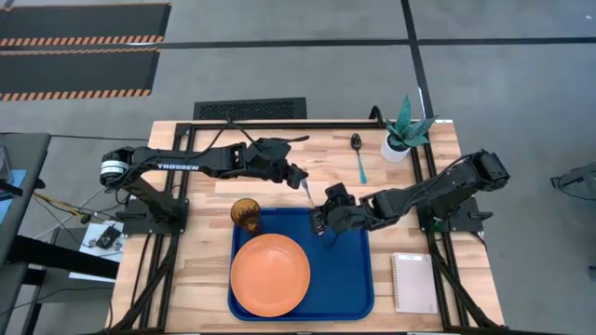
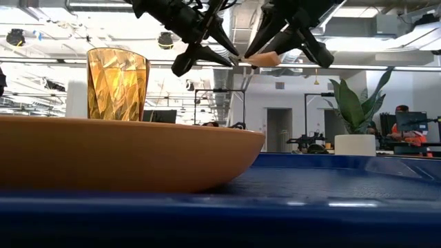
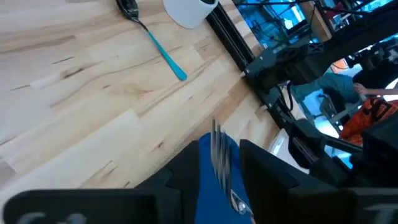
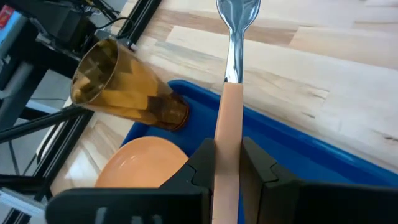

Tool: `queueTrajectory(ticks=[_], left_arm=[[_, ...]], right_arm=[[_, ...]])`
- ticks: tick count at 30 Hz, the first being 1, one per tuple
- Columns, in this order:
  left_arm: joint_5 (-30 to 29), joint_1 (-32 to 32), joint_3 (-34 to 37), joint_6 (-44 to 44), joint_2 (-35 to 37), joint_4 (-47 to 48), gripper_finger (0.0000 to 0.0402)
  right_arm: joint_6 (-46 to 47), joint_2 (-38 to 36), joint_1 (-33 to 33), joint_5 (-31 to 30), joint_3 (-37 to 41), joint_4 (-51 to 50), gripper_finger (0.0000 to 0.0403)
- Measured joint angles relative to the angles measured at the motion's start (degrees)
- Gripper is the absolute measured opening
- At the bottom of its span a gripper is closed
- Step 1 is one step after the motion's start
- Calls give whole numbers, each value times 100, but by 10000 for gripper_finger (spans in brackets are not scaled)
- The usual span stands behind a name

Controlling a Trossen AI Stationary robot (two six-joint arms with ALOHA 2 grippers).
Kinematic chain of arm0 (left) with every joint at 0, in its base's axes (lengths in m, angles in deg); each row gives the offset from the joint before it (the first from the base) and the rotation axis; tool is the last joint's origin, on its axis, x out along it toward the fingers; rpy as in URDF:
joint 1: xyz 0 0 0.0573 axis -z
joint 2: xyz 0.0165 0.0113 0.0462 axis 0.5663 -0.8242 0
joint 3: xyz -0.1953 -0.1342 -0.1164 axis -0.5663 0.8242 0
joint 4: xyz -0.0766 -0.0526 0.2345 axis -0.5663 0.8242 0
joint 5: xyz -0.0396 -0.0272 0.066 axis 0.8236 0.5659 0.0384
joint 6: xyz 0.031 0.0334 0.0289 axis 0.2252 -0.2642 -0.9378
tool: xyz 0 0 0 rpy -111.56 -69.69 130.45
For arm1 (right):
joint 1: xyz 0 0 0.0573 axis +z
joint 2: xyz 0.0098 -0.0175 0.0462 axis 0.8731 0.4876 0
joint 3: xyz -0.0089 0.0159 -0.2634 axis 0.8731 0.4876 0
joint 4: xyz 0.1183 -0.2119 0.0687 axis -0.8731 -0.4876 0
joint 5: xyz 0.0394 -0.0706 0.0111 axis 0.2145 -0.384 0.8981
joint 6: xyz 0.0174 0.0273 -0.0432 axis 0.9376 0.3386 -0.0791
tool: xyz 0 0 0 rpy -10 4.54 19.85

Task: Pick and place plate/cup/fork/spoon on tray
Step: Put the brown fork on the blue serving tray to the right of the orange plate

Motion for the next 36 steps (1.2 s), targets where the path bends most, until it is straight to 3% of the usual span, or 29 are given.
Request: queueTrajectory(ticks=[14, 23, 27, 36], left_arm=[[-119, -44, 0, -253, -61, -98, 7], [-87, -46, 0, -358, -61, -160, 2], [-62, -44, 0, -376, -61, -165, 0], [5, -47, 0, -664, -61, -112, 0]], right_arm=[[-25, 0, -33, 108, 0, -19, 50], [-124, 2, -70, 121, 0, -14, 59], [-132, 4, -66, 136, 0, -17, 101], [-191, -143, 108, -371, 0, -90, 263]])
